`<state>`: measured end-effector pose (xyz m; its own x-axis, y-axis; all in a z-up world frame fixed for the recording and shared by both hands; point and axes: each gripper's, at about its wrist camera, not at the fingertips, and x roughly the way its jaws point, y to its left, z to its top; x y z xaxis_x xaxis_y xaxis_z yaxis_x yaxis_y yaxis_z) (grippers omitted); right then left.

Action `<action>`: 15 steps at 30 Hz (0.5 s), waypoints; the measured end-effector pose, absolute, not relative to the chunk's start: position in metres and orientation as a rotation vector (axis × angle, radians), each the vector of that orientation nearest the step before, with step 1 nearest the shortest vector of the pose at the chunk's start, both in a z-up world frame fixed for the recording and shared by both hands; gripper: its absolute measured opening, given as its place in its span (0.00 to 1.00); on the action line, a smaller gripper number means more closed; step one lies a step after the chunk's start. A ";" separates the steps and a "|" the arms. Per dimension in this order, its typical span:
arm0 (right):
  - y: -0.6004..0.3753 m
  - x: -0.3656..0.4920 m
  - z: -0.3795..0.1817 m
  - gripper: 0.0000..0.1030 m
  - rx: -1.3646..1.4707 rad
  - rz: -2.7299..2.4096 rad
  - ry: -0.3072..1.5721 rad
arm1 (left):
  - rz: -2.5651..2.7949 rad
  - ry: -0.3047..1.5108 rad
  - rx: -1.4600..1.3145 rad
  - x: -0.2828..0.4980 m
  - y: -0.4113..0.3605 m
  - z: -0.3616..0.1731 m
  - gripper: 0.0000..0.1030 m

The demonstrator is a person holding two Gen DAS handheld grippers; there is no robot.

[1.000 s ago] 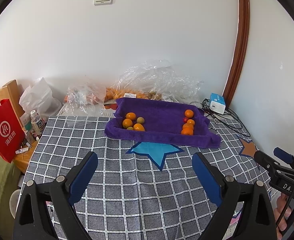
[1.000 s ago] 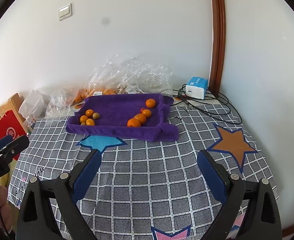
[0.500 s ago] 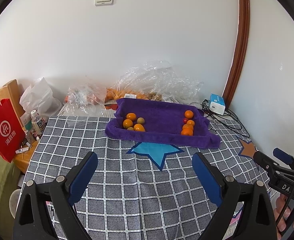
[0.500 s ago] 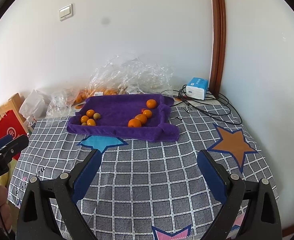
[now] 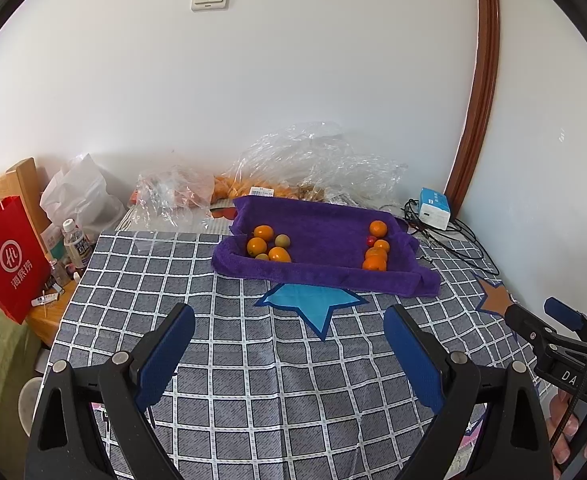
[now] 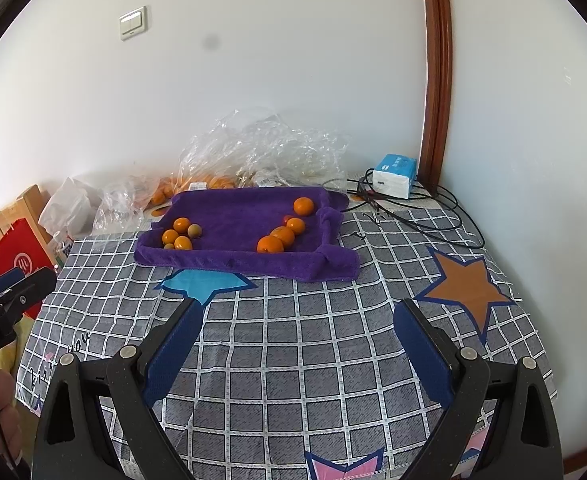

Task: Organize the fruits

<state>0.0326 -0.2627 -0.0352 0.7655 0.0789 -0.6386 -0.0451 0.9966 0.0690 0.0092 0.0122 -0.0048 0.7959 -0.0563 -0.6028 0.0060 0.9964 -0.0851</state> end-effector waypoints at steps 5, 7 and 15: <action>-0.262 0.032 -0.036 0.93 0.048 0.067 0.694 | -0.032 0.649 -0.080 0.008 0.012 -0.004 0.93; -0.262 0.032 -0.036 0.93 0.048 0.068 0.696 | -0.032 0.649 -0.082 0.008 0.013 -0.004 0.93; -0.258 0.031 -0.034 0.93 0.041 0.074 0.693 | -0.029 0.648 -0.084 0.008 0.013 -0.004 0.93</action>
<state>0.0311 -0.2581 -0.0345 0.7669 0.0820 -0.6365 -0.0548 0.9966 0.0623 0.0083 0.0134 -0.0035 0.7968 -0.0535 -0.6019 0.0012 0.9962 -0.0870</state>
